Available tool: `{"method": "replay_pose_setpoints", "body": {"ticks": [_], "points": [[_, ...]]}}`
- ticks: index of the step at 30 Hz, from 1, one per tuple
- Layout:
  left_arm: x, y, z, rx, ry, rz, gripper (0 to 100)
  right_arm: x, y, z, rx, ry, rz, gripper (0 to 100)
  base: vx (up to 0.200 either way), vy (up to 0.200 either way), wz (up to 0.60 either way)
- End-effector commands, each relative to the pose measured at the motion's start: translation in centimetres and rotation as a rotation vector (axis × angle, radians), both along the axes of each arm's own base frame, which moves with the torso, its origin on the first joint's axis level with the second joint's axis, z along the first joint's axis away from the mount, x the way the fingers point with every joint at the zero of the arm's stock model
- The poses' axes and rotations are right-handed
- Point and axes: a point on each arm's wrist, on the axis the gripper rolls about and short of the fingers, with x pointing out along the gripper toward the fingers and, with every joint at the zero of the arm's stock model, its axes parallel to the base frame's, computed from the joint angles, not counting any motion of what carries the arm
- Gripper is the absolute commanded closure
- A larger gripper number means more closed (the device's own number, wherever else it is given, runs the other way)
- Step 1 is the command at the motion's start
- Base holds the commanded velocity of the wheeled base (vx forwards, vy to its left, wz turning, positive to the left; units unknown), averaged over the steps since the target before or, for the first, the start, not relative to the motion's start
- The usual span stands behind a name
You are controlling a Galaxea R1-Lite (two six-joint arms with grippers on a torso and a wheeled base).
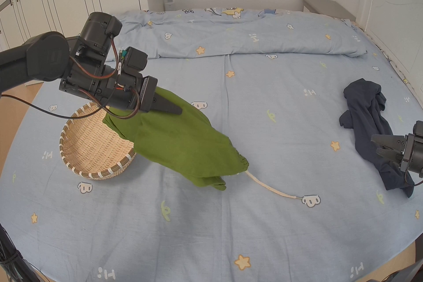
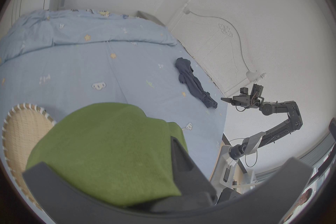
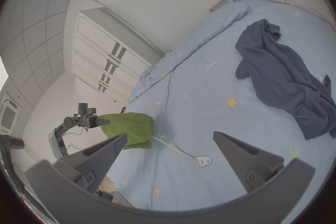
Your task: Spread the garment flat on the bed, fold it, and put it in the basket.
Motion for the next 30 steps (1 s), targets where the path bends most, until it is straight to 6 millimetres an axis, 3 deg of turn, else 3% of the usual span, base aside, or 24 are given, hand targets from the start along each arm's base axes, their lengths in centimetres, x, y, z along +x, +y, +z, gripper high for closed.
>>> {"method": "replay_pose_setpoints", "body": {"ticks": [1,7,18,24,30], "points": [[0.1,0.2,1.2,-0.012,-0.06,0.0,100,-0.6,0.1,0.5,0.002,-0.03,0.011,0,0.0,0.0,0.0],[-0.9,1.2,2.7,-0.015,-0.184,0.001,100,-1.1,0.1,0.9,0.015,-0.053,0.035,0,0.0,0.0,0.0],[-1.3,3.4,2.7,-0.014,-0.325,0.039,100,-1.6,0.3,1.1,0.019,-0.072,0.055,0,0.0,0.0,0.0],[-0.8,6.7,3.0,0.03,-0.392,0.119,100,-2.0,0.4,1.4,0.017,-0.091,0.065,0,0.0,0.0,0.0],[-0.6,6.9,3.7,0.021,-0.47,0.125,100,-2.1,0.5,1.2,0.019,-0.084,0.066,0,0.0,0.0,0.0]]}}
